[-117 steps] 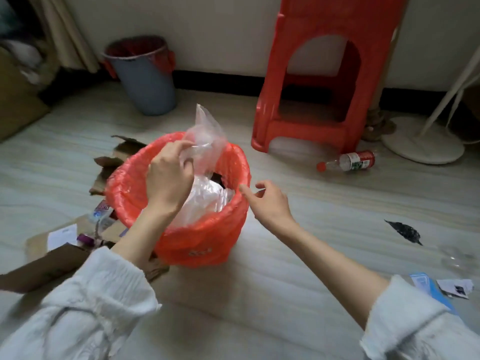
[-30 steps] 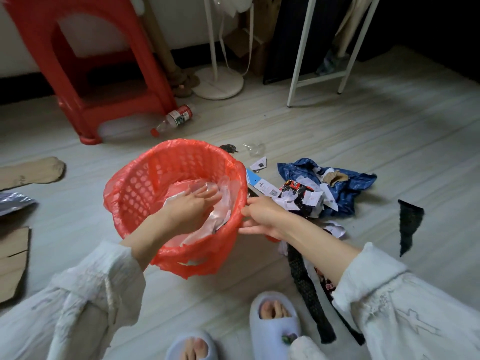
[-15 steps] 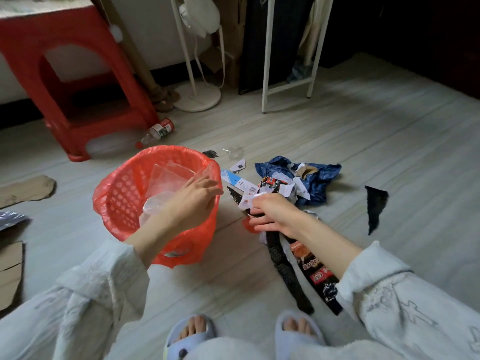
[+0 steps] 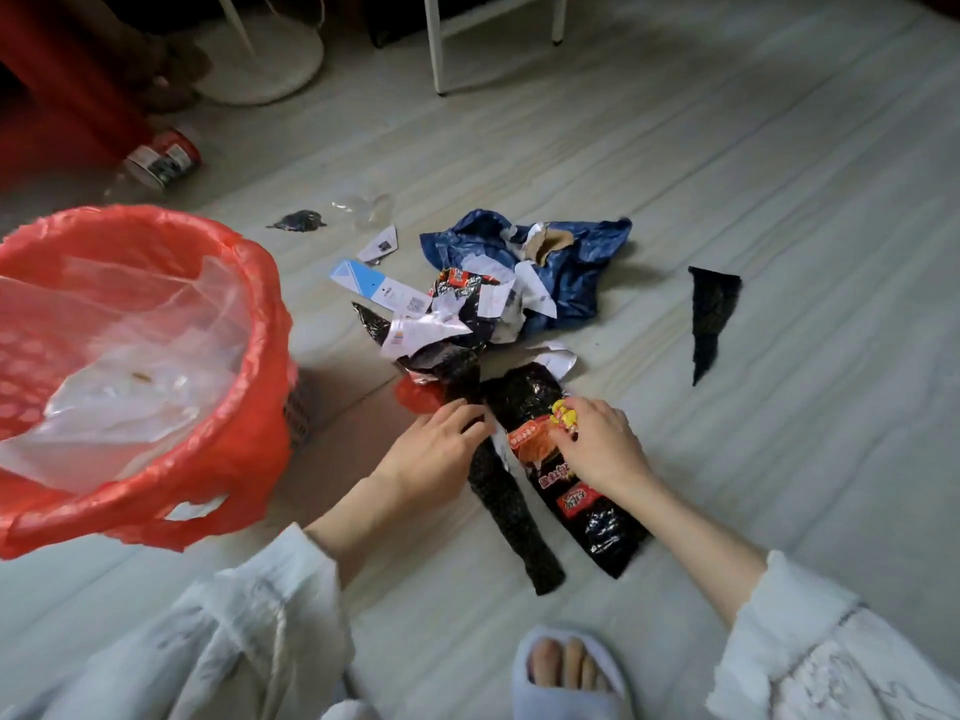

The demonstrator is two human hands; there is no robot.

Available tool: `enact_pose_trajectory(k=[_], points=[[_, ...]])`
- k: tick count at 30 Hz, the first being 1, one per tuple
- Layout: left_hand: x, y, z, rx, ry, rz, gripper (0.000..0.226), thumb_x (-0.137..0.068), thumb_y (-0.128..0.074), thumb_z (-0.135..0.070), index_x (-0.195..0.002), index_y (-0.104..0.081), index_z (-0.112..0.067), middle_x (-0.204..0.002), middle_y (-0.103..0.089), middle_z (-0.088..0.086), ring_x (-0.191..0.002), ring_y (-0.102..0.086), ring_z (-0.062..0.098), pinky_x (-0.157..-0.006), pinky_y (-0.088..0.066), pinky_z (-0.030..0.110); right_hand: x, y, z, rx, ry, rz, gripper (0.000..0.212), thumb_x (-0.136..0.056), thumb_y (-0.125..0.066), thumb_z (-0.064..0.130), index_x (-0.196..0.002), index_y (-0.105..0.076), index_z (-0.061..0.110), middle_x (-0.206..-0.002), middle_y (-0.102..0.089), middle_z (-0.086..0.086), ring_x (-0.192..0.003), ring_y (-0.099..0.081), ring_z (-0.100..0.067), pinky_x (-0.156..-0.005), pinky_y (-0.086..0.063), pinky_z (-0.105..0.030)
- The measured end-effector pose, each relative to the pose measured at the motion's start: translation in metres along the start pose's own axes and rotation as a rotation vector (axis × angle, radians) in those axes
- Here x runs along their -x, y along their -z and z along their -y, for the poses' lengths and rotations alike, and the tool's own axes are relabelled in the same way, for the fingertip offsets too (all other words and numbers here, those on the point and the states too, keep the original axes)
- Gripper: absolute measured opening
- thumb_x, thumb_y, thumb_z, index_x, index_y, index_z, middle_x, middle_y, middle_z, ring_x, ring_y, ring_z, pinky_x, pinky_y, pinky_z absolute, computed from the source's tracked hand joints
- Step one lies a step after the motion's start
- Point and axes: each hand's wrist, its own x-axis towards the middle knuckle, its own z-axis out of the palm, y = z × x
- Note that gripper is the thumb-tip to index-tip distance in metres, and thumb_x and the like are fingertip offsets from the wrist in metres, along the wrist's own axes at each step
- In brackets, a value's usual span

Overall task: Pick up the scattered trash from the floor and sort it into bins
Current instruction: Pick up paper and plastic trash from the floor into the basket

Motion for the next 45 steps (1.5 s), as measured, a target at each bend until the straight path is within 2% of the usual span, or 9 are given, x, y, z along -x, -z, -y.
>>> enact_pose_trajectory(k=[5,11,15,20,23,26,35,38,45], points=[[-0.009,-0.046,0.023,-0.086,-0.025,0.304,0.063,-0.09,-0.038,-0.002,-0.147,-0.019,-0.019,-0.156,-0.002,0.01,-0.144,0.002,0.027,-0.113,-0.026,0.041,-0.024,-0.04,-0.038,0.508,0.364,0.183,0.093,-0.083,-0.061,0.045,-0.148,0.003,0.028,-0.157,0.012,0.002,-0.145,0.006,-0.024,-0.114,-0.02,-0.049],[0.012,-0.067,0.045,-0.04,-0.113,0.034,0.067,-0.056,-0.073,0.001,-0.119,-0.056,-0.013,-0.124,-0.058,0.02,-0.114,-0.057,0.036,-0.082,-0.054,0.046,-0.032,-0.067,-0.038,0.463,0.443,0.085,0.051,-0.089,-0.057,0.019,-0.136,-0.036,0.017,-0.131,-0.045,-0.008,-0.119,-0.044,-0.027,-0.095,-0.04,-0.039],[0.01,-0.058,0.02,0.192,-0.062,-0.046,0.068,-0.079,-0.069,-0.022,-0.138,-0.038,-0.01,-0.144,-0.037,0.017,-0.132,-0.038,0.033,-0.101,-0.04,0.042,-0.017,-0.067,-0.038,0.201,0.465,-0.124,0.022,-0.068,-0.077,0.017,-0.088,-0.067,0.017,-0.075,-0.064,0.0,-0.074,-0.062,-0.025,-0.063,-0.049,-0.034],[-0.005,-0.053,-0.005,0.371,-0.029,-0.122,0.066,-0.075,-0.073,-0.039,-0.129,-0.047,-0.012,-0.145,-0.039,0.005,-0.139,-0.027,0.02,-0.107,-0.03,0.034,0.001,-0.056,-0.025,-0.123,0.499,-0.257,0.011,-0.072,-0.065,0.021,-0.08,-0.07,0.016,-0.075,-0.066,0.005,-0.075,-0.051,-0.012,-0.068,-0.042,-0.022],[-0.009,-0.039,-0.007,0.536,0.049,-0.197,0.029,-0.075,-0.074,-0.027,-0.095,-0.058,-0.014,-0.092,-0.063,-0.001,-0.089,-0.057,0.012,-0.076,-0.043,0.029,0.011,-0.052,-0.017,-0.196,0.483,-0.245,0.014,-0.076,-0.059,0.024,-0.079,-0.069,0.016,-0.075,-0.067,0.005,-0.075,-0.048,-0.01,-0.067,-0.039,-0.019],[-0.006,-0.029,-0.006,0.597,0.118,-0.206,0.019,-0.078,-0.072,-0.024,-0.085,-0.057,-0.015,-0.067,-0.052,-0.012,-0.059,-0.046,0.002,-0.058,-0.039,0.027,0.015,-0.047,-0.007,-0.201,0.448,-0.225,0.012,-0.078,-0.059,0.024,-0.078,-0.068,0.017,-0.069,-0.064,0.003,-0.07,-0.055,-0.016,-0.061,-0.041,-0.024],[0.02,-0.019,0.022,0.648,0.403,-0.392,0.018,-0.08,-0.07,-0.012,-0.075,-0.055,-0.02,-0.061,-0.054,-0.006,-0.058,-0.047,0.012,-0.053,-0.035,0.012,0.004,-0.049,0.012,-0.419,0.265,-0.174,0.043,-0.088,-0.06,0.026,-0.127,-0.049,0.011,-0.124,-0.053,-0.002,-0.119,-0.043,-0.01,-0.101,-0.031,-0.016],[0.039,-0.024,0.035,0.682,0.554,-0.479,0.023,-0.083,-0.066,-0.01,-0.073,-0.048,-0.021,-0.06,-0.049,-0.009,-0.056,-0.043,0.006,-0.05,-0.033,0.015,-0.005,-0.068,0.008,-0.239,0.283,-0.242,0.059,-0.084,-0.059,0.036,-0.132,-0.045,0.005,-0.134,-0.048,-0.011,-0.129,-0.036,-0.021,-0.109,-0.033,-0.036],[0.079,-0.038,0.049,0.67,0.702,-0.533,0.01,-0.086,-0.061,-0.009,-0.089,-0.053,-0.003,-0.07,-0.053,-0.001,-0.064,-0.048,0.012,-0.057,-0.034,0.011,-0.024,-0.097,0.035,0.37,0.511,0.156,0.099,-0.081,-0.064,0.038,-0.147,0.01,0.031,-0.156,0.018,0.001,-0.144,0.014,-0.025,-0.113,-0.014,-0.05]])
